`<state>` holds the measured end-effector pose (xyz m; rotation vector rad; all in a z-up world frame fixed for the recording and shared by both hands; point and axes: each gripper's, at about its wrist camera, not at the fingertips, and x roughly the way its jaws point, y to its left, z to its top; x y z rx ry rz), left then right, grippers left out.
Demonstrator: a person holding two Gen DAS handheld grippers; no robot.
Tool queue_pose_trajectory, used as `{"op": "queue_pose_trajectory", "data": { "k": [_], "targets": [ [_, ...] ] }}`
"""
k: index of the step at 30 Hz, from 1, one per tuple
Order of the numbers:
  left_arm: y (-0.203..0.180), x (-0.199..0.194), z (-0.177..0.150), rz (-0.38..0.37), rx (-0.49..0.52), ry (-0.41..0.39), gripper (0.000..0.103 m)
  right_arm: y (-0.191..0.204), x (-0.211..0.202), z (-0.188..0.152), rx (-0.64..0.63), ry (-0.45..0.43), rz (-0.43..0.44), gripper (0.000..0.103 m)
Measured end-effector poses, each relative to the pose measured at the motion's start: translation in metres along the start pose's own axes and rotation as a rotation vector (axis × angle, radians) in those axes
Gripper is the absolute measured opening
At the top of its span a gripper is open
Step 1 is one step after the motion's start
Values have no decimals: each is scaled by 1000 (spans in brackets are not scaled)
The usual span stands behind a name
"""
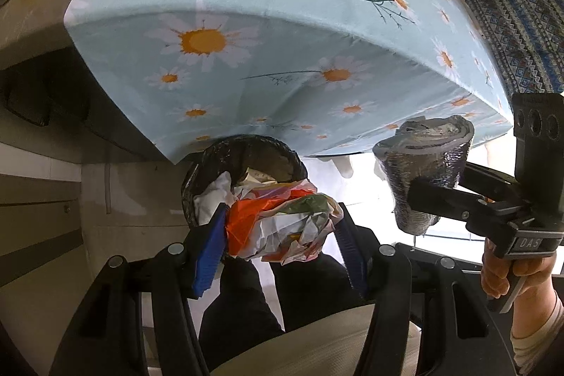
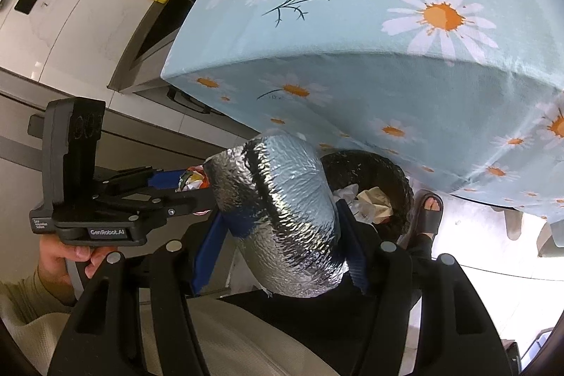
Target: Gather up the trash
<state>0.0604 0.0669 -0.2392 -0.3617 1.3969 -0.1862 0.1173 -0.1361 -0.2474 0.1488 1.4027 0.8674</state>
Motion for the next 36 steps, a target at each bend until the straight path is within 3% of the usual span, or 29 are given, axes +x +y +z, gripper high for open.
{"op": "queue_pose_trajectory", "data": {
  "k": [3, 4, 16, 25, 34, 36],
  "targets": [
    [0, -1, 4, 8, -8, -8, 69, -1, -2, 3, 19, -12, 0, 76],
    [0, -1, 5, 9, -9, -5, 70, -2, -3, 5, 25, -19, 1, 77],
    [9, -6, 6, 13, -33, -5, 70, 1, -8, 10, 24, -27, -35, 77],
    [9, -26, 2, 18, 7, -25, 70, 14, -22, 5, 43, -56, -86, 77],
    [-7, -58, 3, 12, 48, -88, 70, 31, -62, 3, 45, -132, -135, 77],
    [-12, -64, 5, 23, 51, -104, 70, 38, -74, 3, 16, -163, -181, 78]
  ]
}}
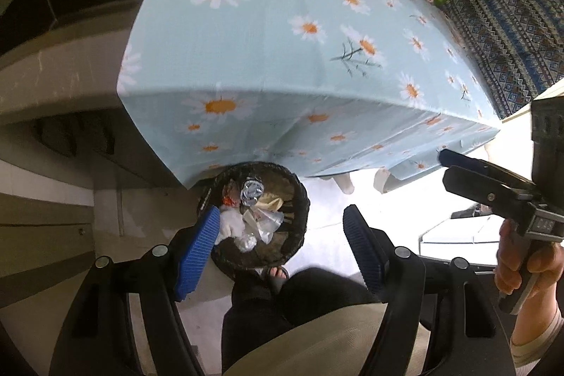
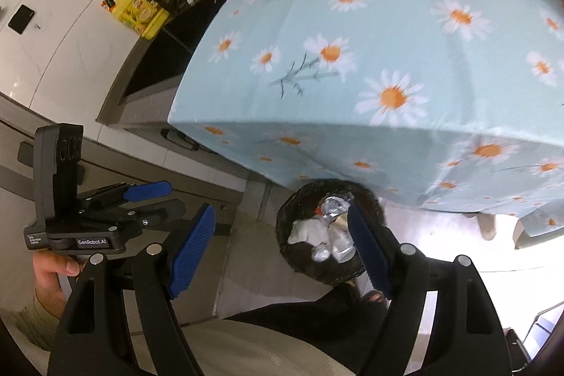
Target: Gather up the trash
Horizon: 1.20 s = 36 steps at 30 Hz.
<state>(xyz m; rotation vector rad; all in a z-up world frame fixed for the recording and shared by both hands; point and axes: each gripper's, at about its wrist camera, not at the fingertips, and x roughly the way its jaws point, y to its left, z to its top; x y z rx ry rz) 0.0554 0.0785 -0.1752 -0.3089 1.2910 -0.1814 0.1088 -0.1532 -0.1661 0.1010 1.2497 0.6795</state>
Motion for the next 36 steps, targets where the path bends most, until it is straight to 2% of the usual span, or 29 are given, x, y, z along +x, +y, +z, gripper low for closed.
{"op": "queue_pose_trajectory", "data": {
  "k": [8, 9, 12, 18, 19, 22, 25, 28, 36],
  "targets": [
    [-25, -37, -1, 20, 10, -75, 70, 6, -53, -1, -42, -112, -42, 79],
    [-30, -44, -3, 23, 11, -87, 70, 5, -62, -3, -46, -129, -51, 79],
    [-44, -57, -9, 22, 11, -112, 70, 5, -81, -8, -52, -168, -67, 90],
    [-77, -82, -27, 55, 36, -164, 71, 0, -116, -22, -66, -219, -71, 90],
    [-83, -87, -30, 60, 45, -172, 76, -1, -122, -25, -70, -227, -70, 90],
    [-98, -99, -39, 78, 58, -206, 78, -2, -138, -32, -72, -251, -67, 98],
    [-110, -108, -45, 80, 61, -231, 80, -2, -153, -39, -83, -268, -53, 98],
    [-119, -118, -50, 88, 57, -273, 95, -1, -167, -46, -88, -294, -60, 98],
    [-140, -139, -53, 127, 58, -353, 96, -1, -193, -53, -103, -338, -72, 98]
  ]
}}
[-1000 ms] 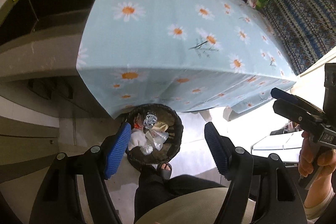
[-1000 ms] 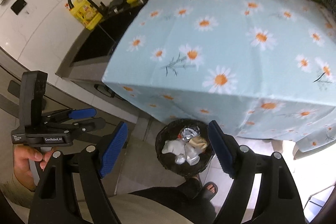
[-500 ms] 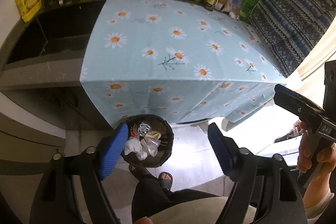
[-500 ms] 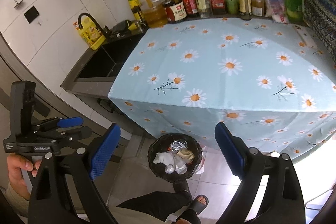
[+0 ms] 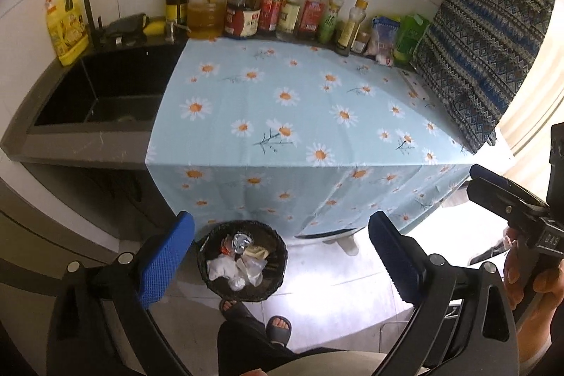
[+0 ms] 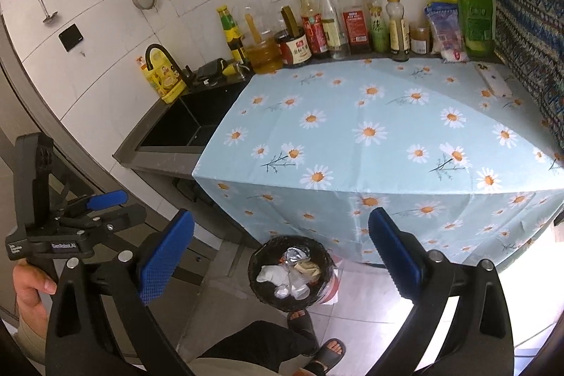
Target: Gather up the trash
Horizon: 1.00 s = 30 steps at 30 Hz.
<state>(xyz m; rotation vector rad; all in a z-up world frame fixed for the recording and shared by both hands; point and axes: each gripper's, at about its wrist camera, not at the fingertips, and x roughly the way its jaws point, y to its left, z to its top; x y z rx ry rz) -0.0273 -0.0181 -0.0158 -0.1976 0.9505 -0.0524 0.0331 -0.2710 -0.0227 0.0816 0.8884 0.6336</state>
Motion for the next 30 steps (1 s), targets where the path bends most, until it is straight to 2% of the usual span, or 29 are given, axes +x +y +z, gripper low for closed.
{"op": "queue_pose_trajectory", "data": {
  "k": [8, 30],
  "targets": [
    [-5, -11, 0, 26, -11, -22, 96, -7, -12, 0, -18, -19, -17, 98],
    [-10, -11, -2, 41, 2, -13, 96, -15, -17, -5, 14, -10, -40, 98]
  ]
}}
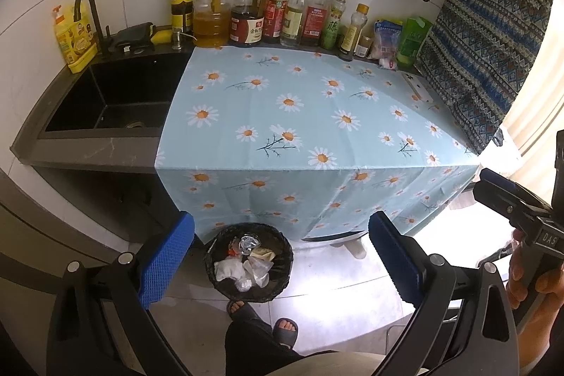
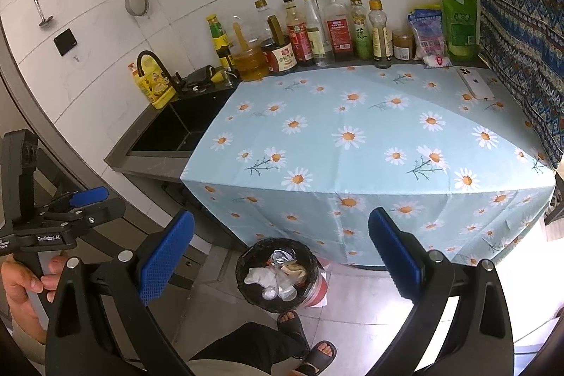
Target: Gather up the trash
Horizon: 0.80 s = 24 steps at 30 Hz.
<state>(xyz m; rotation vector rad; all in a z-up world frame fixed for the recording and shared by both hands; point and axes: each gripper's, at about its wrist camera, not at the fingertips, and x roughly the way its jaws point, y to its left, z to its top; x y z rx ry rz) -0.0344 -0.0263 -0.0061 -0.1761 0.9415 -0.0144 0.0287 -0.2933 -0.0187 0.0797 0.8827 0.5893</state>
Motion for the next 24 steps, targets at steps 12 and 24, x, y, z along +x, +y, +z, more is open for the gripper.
{"op": "queue_pose_trajectory", "data": {
  "k": [12, 24],
  "targets": [
    [1, 1, -1, 1, 9, 1, 96, 1, 3, -3, 8, 8, -5, 98],
    [1, -2, -1, 3, 13, -10, 96, 3, 2, -2, 10, 7, -3, 98]
  ]
}}
